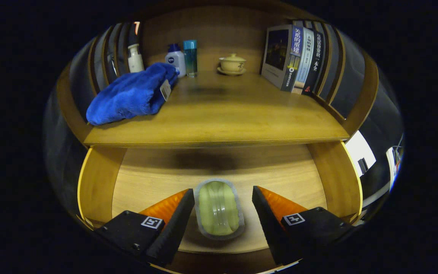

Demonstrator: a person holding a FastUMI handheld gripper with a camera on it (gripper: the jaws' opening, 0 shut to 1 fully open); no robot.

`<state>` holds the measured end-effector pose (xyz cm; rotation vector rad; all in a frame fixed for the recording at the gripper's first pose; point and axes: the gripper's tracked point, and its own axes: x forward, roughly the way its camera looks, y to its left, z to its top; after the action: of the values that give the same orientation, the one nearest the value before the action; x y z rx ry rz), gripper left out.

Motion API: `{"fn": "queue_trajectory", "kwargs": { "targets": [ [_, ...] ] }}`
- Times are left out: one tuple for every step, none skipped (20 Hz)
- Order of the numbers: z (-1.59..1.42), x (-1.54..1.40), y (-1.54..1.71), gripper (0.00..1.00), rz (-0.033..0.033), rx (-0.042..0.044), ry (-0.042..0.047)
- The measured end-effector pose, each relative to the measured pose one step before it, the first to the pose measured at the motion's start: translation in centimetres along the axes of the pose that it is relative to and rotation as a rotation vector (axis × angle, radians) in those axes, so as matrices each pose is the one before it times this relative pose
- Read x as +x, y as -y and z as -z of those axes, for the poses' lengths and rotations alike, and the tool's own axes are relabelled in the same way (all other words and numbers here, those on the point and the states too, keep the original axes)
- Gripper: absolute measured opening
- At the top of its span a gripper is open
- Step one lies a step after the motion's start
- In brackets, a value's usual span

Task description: Pull open the drawer, take out the items inside it, and place them on the countertop above the cabinet.

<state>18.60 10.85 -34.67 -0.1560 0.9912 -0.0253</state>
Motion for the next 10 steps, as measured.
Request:
{"fn": "queue_trajectory", "kwargs": {
  "targets": [
    [0.234,0.458,-0.102,0.99,0.00143,-0.00074,-0.02406],
    [0.445,0.442,-0.132,0.99,0.00026,-0.00643,-0.02387],
    [0.542,0.340,-0.233,0.99,-0.00436,-0.00972,-0.02423],
    [0.441,0.356,-0.323,0.96,-0.00882,-0.00885,-0.02141],
    [0.299,0.290,-0.288,0.94,-0.00722,-0.00499,-0.01581],
    [0.217,0.157,-0.151,0.90,-0.00237,-0.00024,-0.01163],
    [0.281,0.213,-0.006,0.85,0.00043,0.00287,-0.01182],
    [0.171,0.195,-0.022,0.80,-0.00056,0.00602,-0.00998],
    [-0.137,0.128,-0.061,0.75,-0.00549,0.00383,0.00330],
    [-0.066,0.096,-0.113,0.73,-0.00507,-0.00100,0.00138]
  ]
}}
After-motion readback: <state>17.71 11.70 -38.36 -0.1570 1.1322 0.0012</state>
